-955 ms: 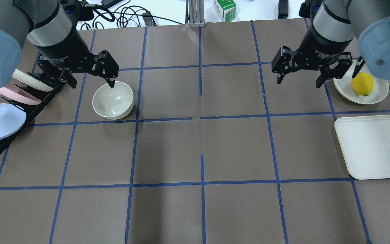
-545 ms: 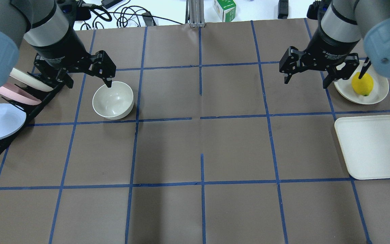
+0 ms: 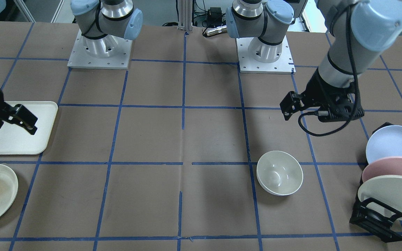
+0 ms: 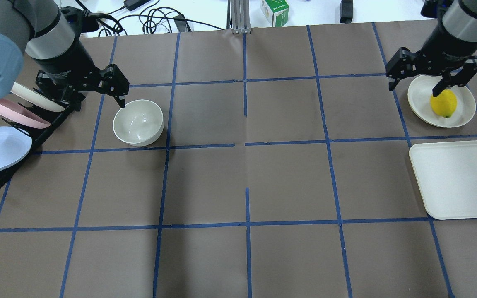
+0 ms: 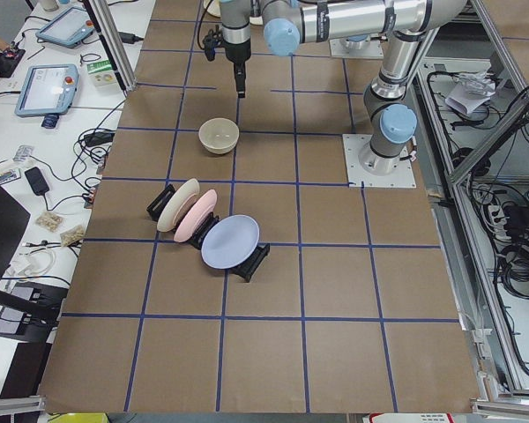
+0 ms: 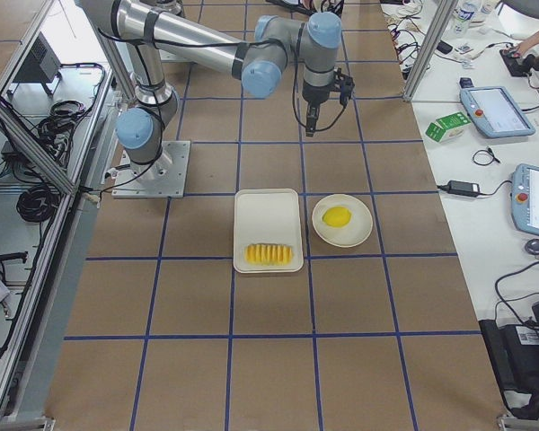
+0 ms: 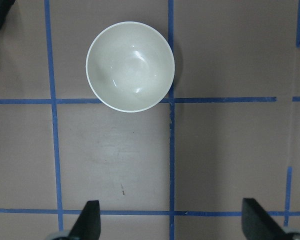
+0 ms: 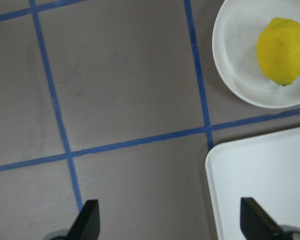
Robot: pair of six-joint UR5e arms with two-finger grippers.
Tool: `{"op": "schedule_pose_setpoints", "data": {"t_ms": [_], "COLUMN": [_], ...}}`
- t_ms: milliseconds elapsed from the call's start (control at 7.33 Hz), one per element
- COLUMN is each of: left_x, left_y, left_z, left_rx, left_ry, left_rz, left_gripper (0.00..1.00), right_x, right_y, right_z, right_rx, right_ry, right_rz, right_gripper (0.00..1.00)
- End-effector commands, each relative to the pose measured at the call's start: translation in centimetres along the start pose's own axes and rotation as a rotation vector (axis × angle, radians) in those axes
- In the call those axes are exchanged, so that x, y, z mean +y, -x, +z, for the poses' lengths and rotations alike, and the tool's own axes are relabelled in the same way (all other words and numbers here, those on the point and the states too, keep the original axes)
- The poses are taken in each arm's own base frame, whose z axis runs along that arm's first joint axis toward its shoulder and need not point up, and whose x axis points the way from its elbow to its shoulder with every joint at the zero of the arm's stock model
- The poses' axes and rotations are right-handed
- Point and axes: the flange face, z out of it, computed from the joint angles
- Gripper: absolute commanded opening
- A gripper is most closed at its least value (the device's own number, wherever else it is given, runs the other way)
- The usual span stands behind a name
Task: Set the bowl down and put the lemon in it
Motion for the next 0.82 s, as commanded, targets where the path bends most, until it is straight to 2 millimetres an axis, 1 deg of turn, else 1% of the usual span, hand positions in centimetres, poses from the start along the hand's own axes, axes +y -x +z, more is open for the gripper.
{"op": "schedule_pose_setpoints", "data": {"t_ms": [0, 136, 273, 409, 545, 682], "left_x": [-3.6, -5.1, -6.1, -6.8, -7.1, -7.6], "left_y": [6.1, 7.1, 7.2, 7.2, 7.0, 6.6], "left_z": [7.3, 10.2, 12.5, 14.7, 16.1, 17.0], "left_rx": [-0.007, -0.005, -0.001, 0.008, 0.015, 0.057], "left_ry": [-0.064, -0.08, -0.077, -0.043, -0.024, -0.041], "left_rz": [0.051, 0.077, 0.076, 0.078, 0.077, 0.07], "left_gripper": [1.0, 1.0, 1.0, 1.0, 0.97, 0.97], "right_x": [-3.4, -4.6, -6.1, -7.8, -8.8, -9.5], "right_y": [-7.2, -10.4, -12.1, -12.9, -13.5, -13.8], "right_z": [3.8, 6.4, 7.9, 9.6, 11.5, 12.4], "right_rx": [0.012, 0.014, 0.024, 0.037, 0.037, 0.036], "right_ry": [-0.023, -0.016, -0.048, -0.066, -0.046, -0.045], "right_rz": [-0.038, 0.001, 0.013, 0.004, 0.007, 0.009], "right_gripper": [1.0, 1.0, 1.0, 1.0, 1.0, 1.0]}}
